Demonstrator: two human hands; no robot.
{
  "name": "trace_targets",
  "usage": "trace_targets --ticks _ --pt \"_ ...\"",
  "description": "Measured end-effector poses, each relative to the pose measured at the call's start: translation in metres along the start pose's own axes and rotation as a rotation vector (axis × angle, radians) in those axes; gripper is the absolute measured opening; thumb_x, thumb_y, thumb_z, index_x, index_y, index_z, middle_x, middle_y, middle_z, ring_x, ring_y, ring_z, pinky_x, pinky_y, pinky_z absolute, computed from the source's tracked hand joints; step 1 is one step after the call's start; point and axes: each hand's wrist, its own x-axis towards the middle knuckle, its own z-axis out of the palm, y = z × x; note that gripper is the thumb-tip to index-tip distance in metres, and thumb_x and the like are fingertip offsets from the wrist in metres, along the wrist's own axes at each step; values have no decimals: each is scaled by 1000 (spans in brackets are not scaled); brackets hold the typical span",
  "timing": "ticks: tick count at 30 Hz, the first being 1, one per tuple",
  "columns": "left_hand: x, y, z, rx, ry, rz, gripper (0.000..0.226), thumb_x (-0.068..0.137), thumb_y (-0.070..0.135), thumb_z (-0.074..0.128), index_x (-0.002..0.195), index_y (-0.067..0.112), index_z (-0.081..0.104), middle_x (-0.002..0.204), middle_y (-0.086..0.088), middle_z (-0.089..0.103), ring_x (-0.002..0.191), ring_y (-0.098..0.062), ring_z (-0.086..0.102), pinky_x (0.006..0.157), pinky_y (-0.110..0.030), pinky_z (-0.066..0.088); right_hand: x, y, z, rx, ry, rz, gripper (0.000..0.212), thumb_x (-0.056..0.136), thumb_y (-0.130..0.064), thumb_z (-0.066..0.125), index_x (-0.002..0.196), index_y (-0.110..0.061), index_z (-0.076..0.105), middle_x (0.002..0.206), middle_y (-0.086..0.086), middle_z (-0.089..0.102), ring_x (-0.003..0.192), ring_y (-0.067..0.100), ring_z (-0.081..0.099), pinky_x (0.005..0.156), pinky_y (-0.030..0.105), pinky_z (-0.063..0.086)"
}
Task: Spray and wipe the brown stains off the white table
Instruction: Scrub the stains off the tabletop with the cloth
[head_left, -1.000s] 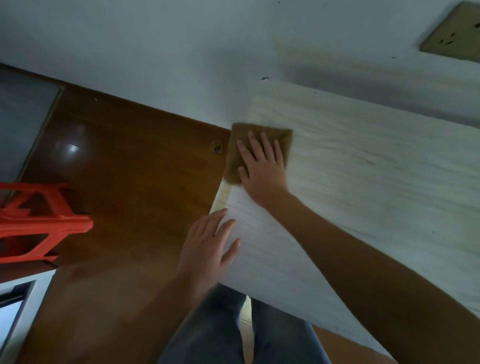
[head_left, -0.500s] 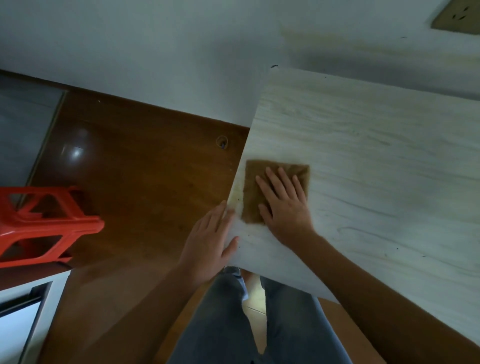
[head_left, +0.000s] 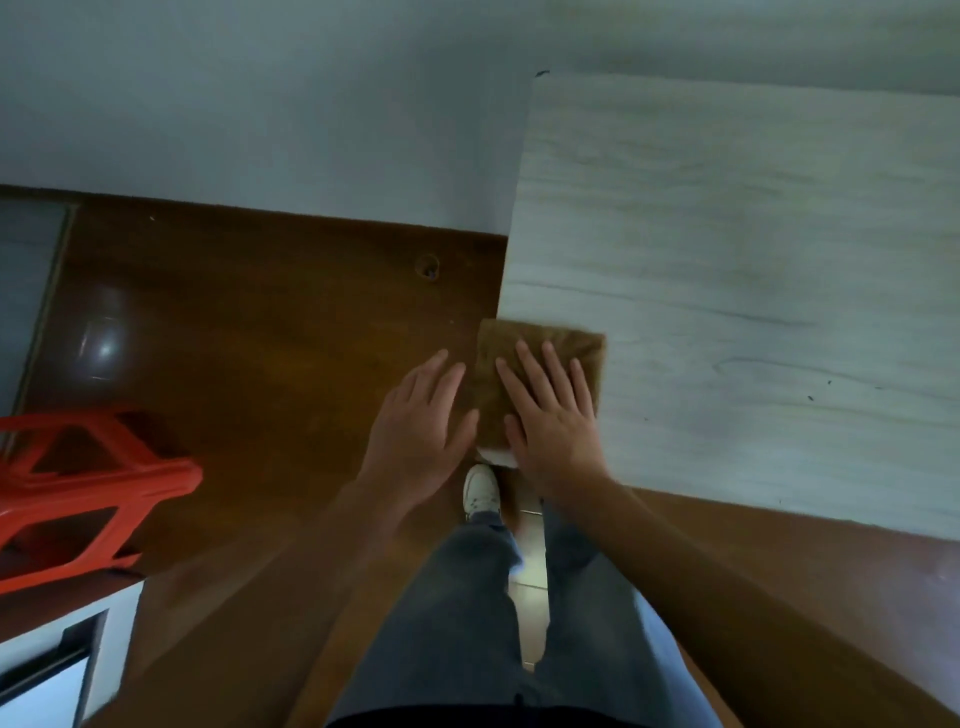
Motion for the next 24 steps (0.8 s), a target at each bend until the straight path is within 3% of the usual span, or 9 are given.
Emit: trace_targets --ticks 6,11,17,20,24 --pt "32 -1 -6 41 -13 215 61 102 51 38 152 17 33 163 -10 29 149 -29 32 117 -43 28 -90 14 13 9 24 109 60 101 -36 36 159 -25 23 168 0 13 155 24 3 125 49 7" --pt "56 4 -10 62 -11 353 58 104 50 35 151 15 36 162 -10 31 150 -28 29 118 -45 33 -63 5 4 15 -5 190 59 104 -42 26 160 -27 15 168 -2 7 155 21 -6 126 49 5" --pt "75 -8 -17 52 38 312 56 104 49 37 150 16 40 161 -9 35 149 -29 33 117 -44 32 14 -32 3 -17 44 316 59 105 -45 23 160 -26 13 169 1 5 155 23 -9 125 49 -1" --pt "80 -9 -20 44 39 269 55 105 48 38 150 16 41 162 -9 34 150 -28 31 119 -43 30 8 -37 5 -14 56 315 60 105 -44 24 160 -24 15 169 2 7 155 24 -6 125 49 3" --pt "87 8 -18 0 2 349 53 105 44 40 148 13 43 159 -10 38 149 -28 32 120 -45 35 -30 -34 11 -5 85 281 60 103 -40 29 159 -22 20 168 2 13 155 24 0 125 50 7"
